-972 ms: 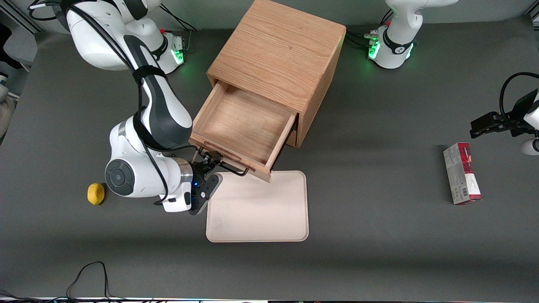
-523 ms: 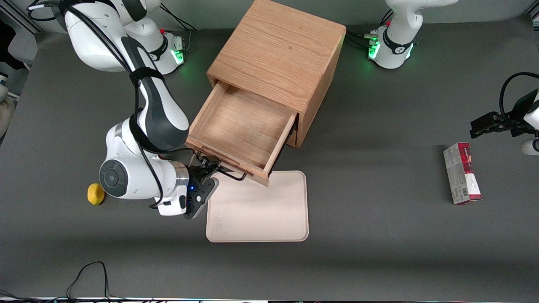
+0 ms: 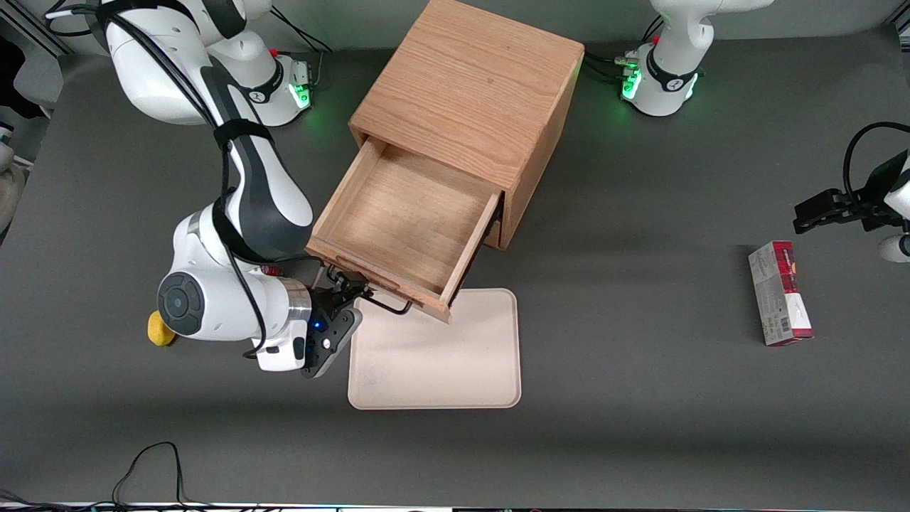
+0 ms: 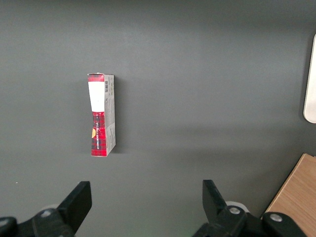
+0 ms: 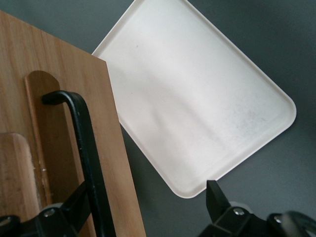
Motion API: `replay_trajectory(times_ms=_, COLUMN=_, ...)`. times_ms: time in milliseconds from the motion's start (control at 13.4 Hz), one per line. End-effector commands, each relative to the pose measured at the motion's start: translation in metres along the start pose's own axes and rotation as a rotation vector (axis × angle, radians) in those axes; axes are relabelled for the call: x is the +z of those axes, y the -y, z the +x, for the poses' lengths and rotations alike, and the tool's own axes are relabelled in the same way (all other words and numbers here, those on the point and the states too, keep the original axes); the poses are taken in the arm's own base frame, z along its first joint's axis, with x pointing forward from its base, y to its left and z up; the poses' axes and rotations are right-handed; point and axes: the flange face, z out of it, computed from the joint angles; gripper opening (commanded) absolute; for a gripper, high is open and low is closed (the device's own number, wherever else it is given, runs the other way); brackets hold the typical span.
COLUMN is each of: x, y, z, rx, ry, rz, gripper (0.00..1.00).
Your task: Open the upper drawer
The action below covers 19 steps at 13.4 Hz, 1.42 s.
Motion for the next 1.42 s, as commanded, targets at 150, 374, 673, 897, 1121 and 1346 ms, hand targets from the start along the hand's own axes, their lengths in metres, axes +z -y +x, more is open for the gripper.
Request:
replay_trajectory(times_ms=150, x=-0.003, y=-0.017, z=0.005, rx=-0.014, ry=-0.032, rz=-0.025, gripper=1.0)
replay_trajectory(times_ms=374, x=-0.006, y=-0.023, z=0.003, rx=-0.006, ry=-0.046, rz=-0.031, gripper=1.0)
replay_trajectory(times_ms=673, x=-0.017, y=-0.026, z=0.004, rx=-0.006, ry=-0.065, rz=-0.041, gripper=1.0)
replay_trajectory(times_ms=897, x=-0.018, y=-0.029, z=0.003, rx=0.0, ry=-0.067, rz=-0.041, gripper=1.0)
replay_trajectory(times_ms=1121, x=-0.022, y=-0.033, z=0.001, rx=0.007, ry=-0.066, rz=-0.036, gripper=1.0)
replay_trajectory(times_ms=1346, x=-0.034, y=-0.039, z=-0.007, rx=0.025, ry=-0.056, rz=-0.021, gripper=1.0)
